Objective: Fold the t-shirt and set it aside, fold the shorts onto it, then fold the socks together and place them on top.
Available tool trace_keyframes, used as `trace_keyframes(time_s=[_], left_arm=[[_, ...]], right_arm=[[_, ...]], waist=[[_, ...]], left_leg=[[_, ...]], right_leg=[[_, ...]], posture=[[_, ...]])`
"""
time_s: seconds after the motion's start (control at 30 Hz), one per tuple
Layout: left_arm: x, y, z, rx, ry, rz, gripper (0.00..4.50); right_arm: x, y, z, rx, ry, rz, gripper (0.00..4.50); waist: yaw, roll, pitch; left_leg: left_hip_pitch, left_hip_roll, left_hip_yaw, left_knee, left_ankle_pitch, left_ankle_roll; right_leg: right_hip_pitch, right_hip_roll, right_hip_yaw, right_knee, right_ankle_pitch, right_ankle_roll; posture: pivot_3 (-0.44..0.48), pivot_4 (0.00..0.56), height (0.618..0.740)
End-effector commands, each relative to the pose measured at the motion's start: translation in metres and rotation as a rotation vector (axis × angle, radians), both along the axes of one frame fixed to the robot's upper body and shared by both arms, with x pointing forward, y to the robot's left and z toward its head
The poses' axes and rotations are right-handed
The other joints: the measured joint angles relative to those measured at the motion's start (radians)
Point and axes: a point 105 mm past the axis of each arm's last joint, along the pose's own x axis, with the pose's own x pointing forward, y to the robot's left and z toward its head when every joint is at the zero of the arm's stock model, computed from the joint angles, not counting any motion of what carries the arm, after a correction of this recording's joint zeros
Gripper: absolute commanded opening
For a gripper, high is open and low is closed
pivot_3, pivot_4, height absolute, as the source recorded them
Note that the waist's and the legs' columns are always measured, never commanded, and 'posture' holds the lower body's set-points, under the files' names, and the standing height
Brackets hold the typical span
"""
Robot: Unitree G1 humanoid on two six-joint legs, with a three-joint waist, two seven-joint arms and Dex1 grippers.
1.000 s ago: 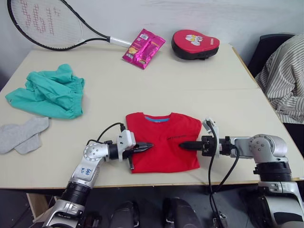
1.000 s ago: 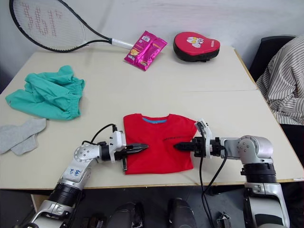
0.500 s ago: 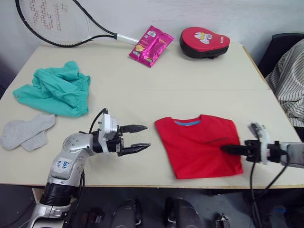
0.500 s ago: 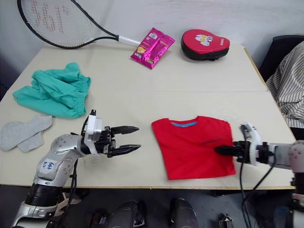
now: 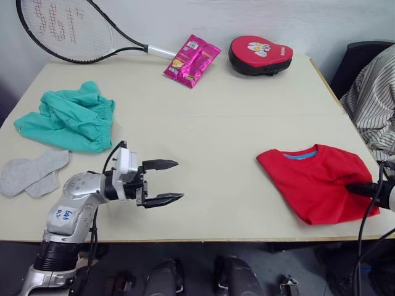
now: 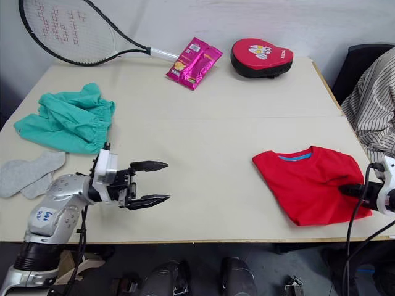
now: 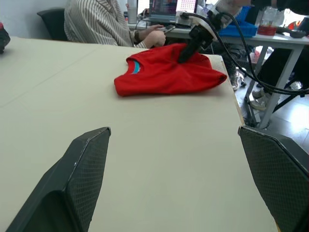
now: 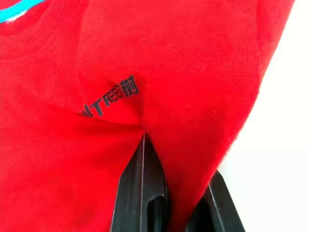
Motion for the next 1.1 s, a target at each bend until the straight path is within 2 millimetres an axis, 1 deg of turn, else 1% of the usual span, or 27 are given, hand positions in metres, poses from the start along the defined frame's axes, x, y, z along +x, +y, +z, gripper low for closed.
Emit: trace_keyframes(time_s=[0.03, 0.1, 0.13, 0.2, 0.23, 0.3, 0.33, 0.37, 0.4, 0.43, 0.47, 0.53, 0.6, 0.63, 0.7, 0.73, 0.77, 0.83, 0.9, 0.97, 1.03, 1.1], left_arm=[[-0.002, 0.004, 0.007, -0.007, -0.034, 0.006, 4.5], [-0.001, 0.005, 0.007, -0.003, -0.039, 0.017, 4.5], [-0.001, 0.006, 0.008, -0.001, -0.042, 0.026, 4.5], [0.001, 0.011, 0.01, -0.006, -0.046, 0.054, 4.5], [0.001, 0.014, 0.01, -0.003, -0.048, 0.07, 4.5], [0.005, 0.031, 0.013, 0.011, -0.041, 0.137, 4.5], [0.006, 0.037, 0.014, 0.017, -0.039, 0.16, 4.5], [0.008, 0.043, 0.014, 0.024, -0.039, 0.183, 4.5], [0.011, 0.052, 0.015, 0.03, -0.043, 0.224, 4.5], [0.013, 0.061, 0.015, 0.038, -0.048, 0.261, 4.5], [0.015, 0.071, 0.014, 0.045, -0.052, 0.3, 4.5], [0.018, 0.089, 0.013, 0.062, -0.07, 0.378, 4.5], [0.019, 0.11, 0.013, 0.064, -0.088, 0.471, 4.5], [0.02, 0.116, 0.012, 0.064, -0.093, 0.499, 4.5], [0.016, 0.139, 0.007, 0.065, -0.108, 0.615, 4.5], [0.014, 0.147, 0.004, 0.065, -0.112, 0.655, 4.5], [0.008, 0.161, -0.002, 0.091, -0.118, 0.733, 4.5], [-0.007, 0.182, -0.015, 0.125, -0.098, 0.846, 4.5], [-0.023, 0.202, -0.023, 0.131, -0.079, 0.972, 4.5], [-0.042, 0.222, -0.029, 0.13, -0.06, 1.113, 4.5], [-0.061, 0.239, -0.036, 0.132, -0.035, 1.253, 4.5], [-0.082, 0.255, -0.039, 0.093, -0.009, 1.42, 4.5]], right_arm=[[-0.012, 0.005, -0.003, 0.044, 0.07, 0.052, 0.57], [-0.016, 0.008, -0.001, 0.039, 0.085, 0.084, 1.15], [-0.015, 0.007, 0.004, 0.039, 0.07, 0.079, 1.52], [-0.018, 0.001, 0.015, 0.001, 0.04, 0.078, 2.17], [-0.021, -0.005, 0.021, -0.059, 0.028, 0.083, 2.55], [-0.021, -0.028, 0.044, -0.217, -0.057, 0.004, 3.24], [-0.022, -0.035, 0.053, -0.263, -0.088, -0.03, 3.63], [-0.021, -0.041, 0.061, -0.31, -0.121, -0.055, 3.98], [-0.02, -0.039, 0.074, -0.394, -0.17, -0.009, 4.31], [-0.018, -0.032, 0.086, -0.487, -0.224, 0.063, 4.45], [-0.015, -0.021, 0.097, -0.577, -0.29, 0.149, 4.45], [-0.012, 0.006, 0.117, -0.694, -0.442, 0.298, 4.45], [-0.011, 0.033, 0.126, -0.755, -0.579, 0.416, 4.45], [-0.011, 0.042, 0.127, -0.769, -0.617, 0.449, 4.45], [-0.006, 0.069, 0.11, -0.769, -0.661, 0.547, 4.45], [-0.004, 0.079, 0.104, -0.764, -0.677, 0.583, 4.45], [-0.002, 0.097, 0.092, -0.78, -0.698, 0.645, 4.45], [0.002, 0.126, 0.076, -0.731, -0.752, 0.705, 4.45], [0.006, 0.152, 0.073, -0.6, -0.856, 0.696, 4.45], [0.004, 0.175, 0.07, -0.531, -0.982, 0.727, 4.45], [-0.001, 0.193, 0.058, -0.452, -1.042, 0.772, 4.45], [-0.004, 0.206, 0.052, -0.334, -1.08, 0.754, 4.45]], waist=[[0.001, 0.0, 0.0], [0.002, 0.0, 0.0], [0.002, 0.0, 0.0], [0.003, 0.0, 0.0], [0.006, 0.0, 0.0], [0.012, 0.002, 0.001], [0.013, 0.004, 0.002], [0.013, 0.005, 0.003], [0.013, 0.007, 0.003], [0.013, 0.007, 0.004], [0.014, 0.008, 0.004], [0.008, 0.008, 0.004], [-0.002, 0.008, 0.005], [-0.004, 0.007, 0.005], [-0.008, 0.007, 0.005], [-0.01, 0.006, 0.005], [-0.01, 0.004, 0.006], [-0.018, 0.003, 0.006], [-0.018, 0.002, 0.007], [-0.015, 0.002, 0.007], [-0.012, 0.0, 0.008], [-0.007, -0.002, 0.008]], left_leg=[[0.0, 0.0, 0.0, 0.0, 0.0, 0.0], [0.0, 0.001, -0.001, 0.0, 0.0, 0.001], [0.0, 0.001, -0.001, 0.0, 0.001, 0.003], [0.0, 0.001, -0.001, 0.0, 0.001, 0.003], [0.0, 0.001, -0.001, 0.0, 0.001, 0.003], [0.0, 0.001, -0.001, 0.0, -0.001, -0.001], [0.0, 0.0, 0.0, 0.0, -0.002, -0.001], [-0.001, 0.0, 0.0, 0.0, -0.002, -0.001], [-0.001, 0.0, 0.0, 0.0, -0.002, -0.001], [-0.001, 0.0, 0.0, 0.0, -0.002, -0.001], [0.0, 0.0, 0.0, -0.001, -0.002, -0.001], [0.0, 0.001, 0.0, -0.003, -0.002, -0.002], [0.0, 0.002, 0.001, -0.004, -0.001, -0.003], [0.0, 0.002, 0.001, -0.005, -0.001, -0.004], [0.0, 0.002, 0.0, -0.005, -0.001, -0.005], [0.0, 0.002, 0.0, -0.005, -0.001, -0.005], [0.0, 0.002, 0.001, -0.005, -0.001, -0.004], [0.0, 0.002, 0.001, -0.005, -0.001, -0.004], [0.0, 0.002, 0.001, -0.005, -0.002, -0.005], [0.0, 0.002, 0.001, -0.004, -0.002, -0.004], [0.0, 0.002, 0.0, -0.004, -0.003, -0.003], [0.001, 0.002, -0.001, -0.004, -0.006, 0.002]], right_leg=[[0.0, 0.0, 0.0, 0.0, 0.0, 0.0], [0.0, 0.0, 0.0, 0.0, 0.0, -0.001], [0.0, 0.0, 0.0, 0.0, -0.001, -0.001], [0.0, 0.0, 0.0, 0.0, -0.001, -0.001], [0.0, 0.0, 0.0, 0.0, -0.001, -0.001], [0.0, 0.0, 0.0, 0.0, -0.001, -0.001], [-0.001, 0.0, 0.0, 0.0, -0.001, -0.001], [-0.001, 0.0, 0.0, 0.0, -0.001, -0.001], [-0.002, -0.001, 0.001, 0.0, -0.001, -0.001], [-0.002, -0.001, 0.001, 0.0, -0.001, -0.001], [-0.002, 0.0, 0.001, 0.0, -0.001, -0.001], [-0.002, 0.0, 0.001, 0.0, -0.001, -0.002], [-0.003, 0.001, 0.001, 0.0, -0.002, -0.002], [-0.003, 0.002, 0.001, 0.0, -0.002, -0.001], [-0.003, 0.002, 0.0, 0.0, -0.002, -0.001], [-0.003, 0.002, 0.0, 0.0, -0.002, -0.001], [-0.003, 0.002, 0.001, 0.0, -0.002, -0.001], [-0.003, 0.002, 0.001, 0.0, -0.002, -0.001], [-0.003, 0.001, 0.001, 0.0, -0.002, -0.001], [-0.003, 0.001, 0.002, 0.0, -0.002, -0.001], [-0.003, 0.0, 0.002, 0.001, -0.002, -0.001], [-0.002, 0.0, 0.001, 0.0, -0.003, -0.001]], posture=[[0.0, 0.15, 0.74], [0.0, 0.15, 0.74], [0.0, 0.15, 0.74], [0.0, 0.15, 0.74], [0.0, 0.15, 0.74], [0.0, 0.15, 0.74], [0.0, 0.15, 0.74], [0.0, 0.15, 0.74], [0.0, 0.15, 0.74], [0.0, 0.15, 0.74], [0.0, 0.15, 0.74], [0.0, 0.15, 0.74], [0.0, 0.15, 0.74], [0.0, 0.15, 0.74], [0.0, 0.15, 0.74], [0.0, 0.15, 0.74], [0.0, 0.15, 0.74], [0.0, 0.15, 0.74], [0.0, 0.15, 0.74], [0.0, 0.15, 0.74], [0.0, 0.15, 0.74], [0.0, 0.15, 0.74]])
